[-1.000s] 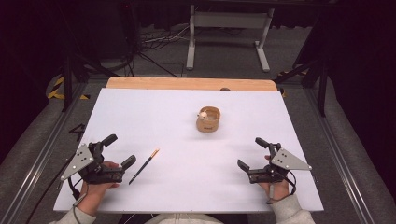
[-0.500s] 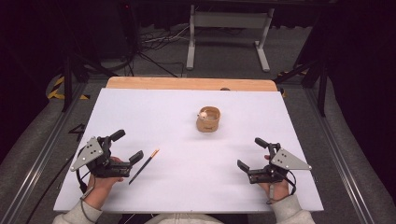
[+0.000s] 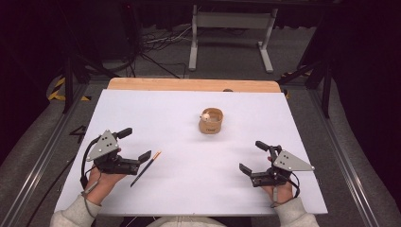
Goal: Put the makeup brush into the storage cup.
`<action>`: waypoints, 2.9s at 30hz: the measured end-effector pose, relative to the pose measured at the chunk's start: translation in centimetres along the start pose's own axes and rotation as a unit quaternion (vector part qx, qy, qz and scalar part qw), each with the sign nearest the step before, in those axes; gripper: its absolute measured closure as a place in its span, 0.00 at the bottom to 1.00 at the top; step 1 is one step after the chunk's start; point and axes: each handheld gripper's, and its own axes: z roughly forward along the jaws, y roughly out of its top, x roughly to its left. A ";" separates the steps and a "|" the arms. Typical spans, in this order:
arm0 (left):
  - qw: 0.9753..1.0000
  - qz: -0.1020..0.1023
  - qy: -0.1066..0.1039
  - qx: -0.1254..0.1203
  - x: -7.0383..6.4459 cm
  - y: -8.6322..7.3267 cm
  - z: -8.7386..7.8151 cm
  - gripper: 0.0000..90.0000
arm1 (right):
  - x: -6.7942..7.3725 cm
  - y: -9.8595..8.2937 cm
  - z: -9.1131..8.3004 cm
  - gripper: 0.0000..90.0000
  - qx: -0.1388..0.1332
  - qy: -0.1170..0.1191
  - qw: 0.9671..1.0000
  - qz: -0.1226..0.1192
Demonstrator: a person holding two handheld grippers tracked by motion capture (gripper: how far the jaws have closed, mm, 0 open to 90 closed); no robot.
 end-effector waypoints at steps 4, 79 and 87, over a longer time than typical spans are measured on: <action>0.999 0.001 -0.009 0.045 0.1 0.8 0.5 0.03 | 0.0 0.1 0.1 0.01 0.005 -0.004 1.000 -0.004; 0.905 -0.027 -0.035 0.423 2.2 -0.3 7.7 0.09 | -0.8 0.2 -0.5 0.03 -0.004 0.004 0.999 0.037; 0.899 -0.026 -0.037 0.435 1.9 -0.9 8.1 0.10 | -0.8 0.2 -0.5 0.04 -0.001 0.003 0.999 0.036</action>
